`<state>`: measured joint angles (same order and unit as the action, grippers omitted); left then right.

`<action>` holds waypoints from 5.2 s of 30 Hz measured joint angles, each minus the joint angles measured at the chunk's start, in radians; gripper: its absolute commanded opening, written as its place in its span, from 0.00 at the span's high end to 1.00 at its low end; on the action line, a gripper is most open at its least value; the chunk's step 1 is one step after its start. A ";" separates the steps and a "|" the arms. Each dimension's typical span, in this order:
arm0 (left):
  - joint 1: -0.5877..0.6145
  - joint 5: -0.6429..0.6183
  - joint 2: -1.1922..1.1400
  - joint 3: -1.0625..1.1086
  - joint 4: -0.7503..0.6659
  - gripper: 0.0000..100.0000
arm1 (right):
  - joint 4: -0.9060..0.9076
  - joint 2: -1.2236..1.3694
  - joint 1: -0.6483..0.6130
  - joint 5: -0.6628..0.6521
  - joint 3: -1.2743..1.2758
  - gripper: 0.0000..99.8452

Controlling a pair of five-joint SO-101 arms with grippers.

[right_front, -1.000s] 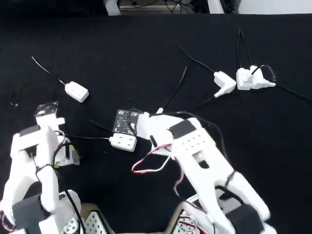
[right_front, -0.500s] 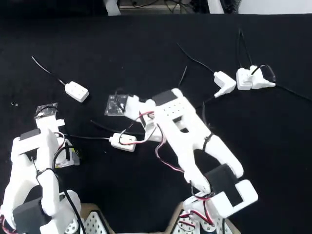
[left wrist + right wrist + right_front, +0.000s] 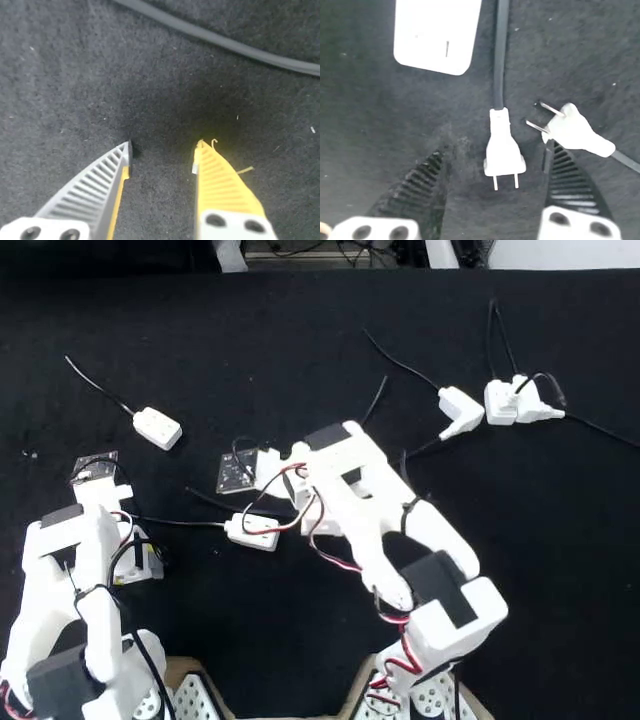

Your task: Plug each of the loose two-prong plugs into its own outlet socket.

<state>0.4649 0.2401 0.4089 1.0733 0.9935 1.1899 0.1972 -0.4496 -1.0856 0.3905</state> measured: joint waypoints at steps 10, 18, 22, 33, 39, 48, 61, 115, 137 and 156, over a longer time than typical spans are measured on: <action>0.000 0.000 0.000 0.000 0.000 0.79 | -0.005 -0.020 0.026 -0.005 -0.011 0.72; 0.000 0.000 0.000 0.000 -0.002 0.79 | -0.002 -0.091 0.020 -0.005 0.066 0.72; 0.000 0.000 0.000 0.000 -0.002 0.79 | -0.006 -0.092 0.006 -0.005 0.078 0.72; 0.000 0.000 0.000 0.000 -0.002 0.79 | -0.091 -0.005 -0.003 -0.003 0.104 0.83; 0.000 0.000 0.000 0.000 -0.002 0.79 | -0.109 0.002 0.026 0.025 0.063 0.99; 0.000 0.000 0.000 0.000 -0.002 0.79 | -0.103 -0.221 0.068 0.083 0.215 0.99; 0.000 0.000 0.000 0.000 -0.002 0.79 | -0.169 -0.215 0.061 0.204 0.336 0.81; 0.000 0.000 0.000 0.000 -0.002 0.79 | 0.063 -0.382 0.123 0.203 0.051 0.99; -0.193 -0.129 0.072 -0.129 -0.002 0.79 | -0.624 -0.824 0.064 1.149 0.520 0.99; -0.333 -0.457 0.896 0.316 -0.210 0.79 | -0.945 -0.830 -0.227 1.405 0.677 0.99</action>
<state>0.1320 -0.2171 1.3050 1.3894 0.7833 0.2447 -0.6329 -0.6767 0.3199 1.0671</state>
